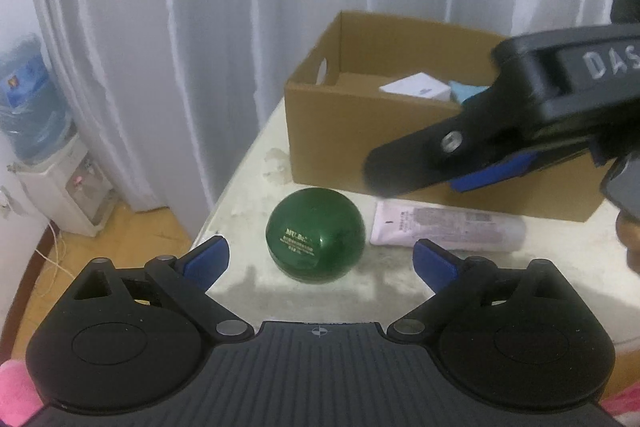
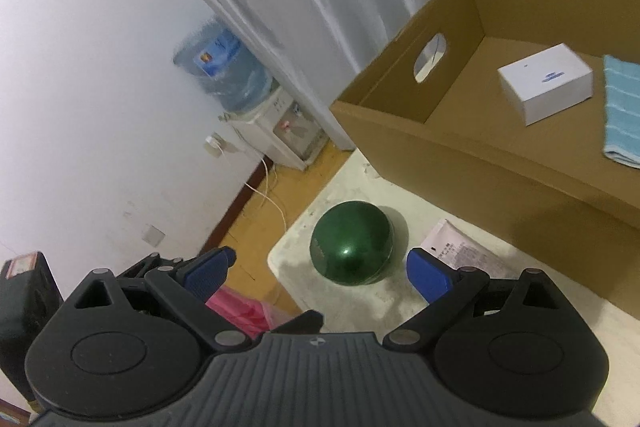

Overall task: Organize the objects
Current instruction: 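Withdraw the right gripper and lower it over the dark green ball, then close the right gripper on the dark green ball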

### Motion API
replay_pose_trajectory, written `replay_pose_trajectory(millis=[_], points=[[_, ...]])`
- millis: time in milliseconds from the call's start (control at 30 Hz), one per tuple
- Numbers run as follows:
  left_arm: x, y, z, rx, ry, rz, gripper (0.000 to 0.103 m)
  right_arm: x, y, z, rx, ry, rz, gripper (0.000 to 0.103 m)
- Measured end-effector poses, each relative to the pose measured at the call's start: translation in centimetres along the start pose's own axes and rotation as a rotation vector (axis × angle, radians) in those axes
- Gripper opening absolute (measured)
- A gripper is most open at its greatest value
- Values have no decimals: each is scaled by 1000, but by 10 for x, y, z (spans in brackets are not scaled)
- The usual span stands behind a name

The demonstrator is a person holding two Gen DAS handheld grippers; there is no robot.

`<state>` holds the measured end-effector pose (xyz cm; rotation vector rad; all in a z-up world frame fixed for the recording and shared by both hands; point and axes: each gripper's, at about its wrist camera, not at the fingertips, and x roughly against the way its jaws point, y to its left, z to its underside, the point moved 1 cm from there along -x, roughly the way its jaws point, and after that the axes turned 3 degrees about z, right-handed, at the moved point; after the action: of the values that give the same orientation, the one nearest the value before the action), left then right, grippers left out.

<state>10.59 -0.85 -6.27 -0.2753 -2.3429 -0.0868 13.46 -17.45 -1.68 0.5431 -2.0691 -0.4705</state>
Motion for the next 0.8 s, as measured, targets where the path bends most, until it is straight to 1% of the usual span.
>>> replay_pose_trajectory(millis=[67, 267, 400, 567, 667, 800], points=[[-9, 6, 0, 5, 3, 16, 98, -13, 0, -3, -1, 11, 14, 97], [-32, 26, 1, 58, 44, 77, 92, -50, -2, -12, -2, 54, 52, 87], [-43, 32, 5, 69, 76, 109, 86, -72, -5, -14, 2, 89, 84, 83], [-50, 34, 8, 68, 99, 142, 86, -88, -5, -12, 19, 128, 116, 81], [-53, 34, 8, 68, 101, 157, 84, -94, -5, -11, 22, 146, 126, 78], [-57, 33, 8, 76, 109, 184, 81, -99, -4, -12, 23, 154, 138, 78]])
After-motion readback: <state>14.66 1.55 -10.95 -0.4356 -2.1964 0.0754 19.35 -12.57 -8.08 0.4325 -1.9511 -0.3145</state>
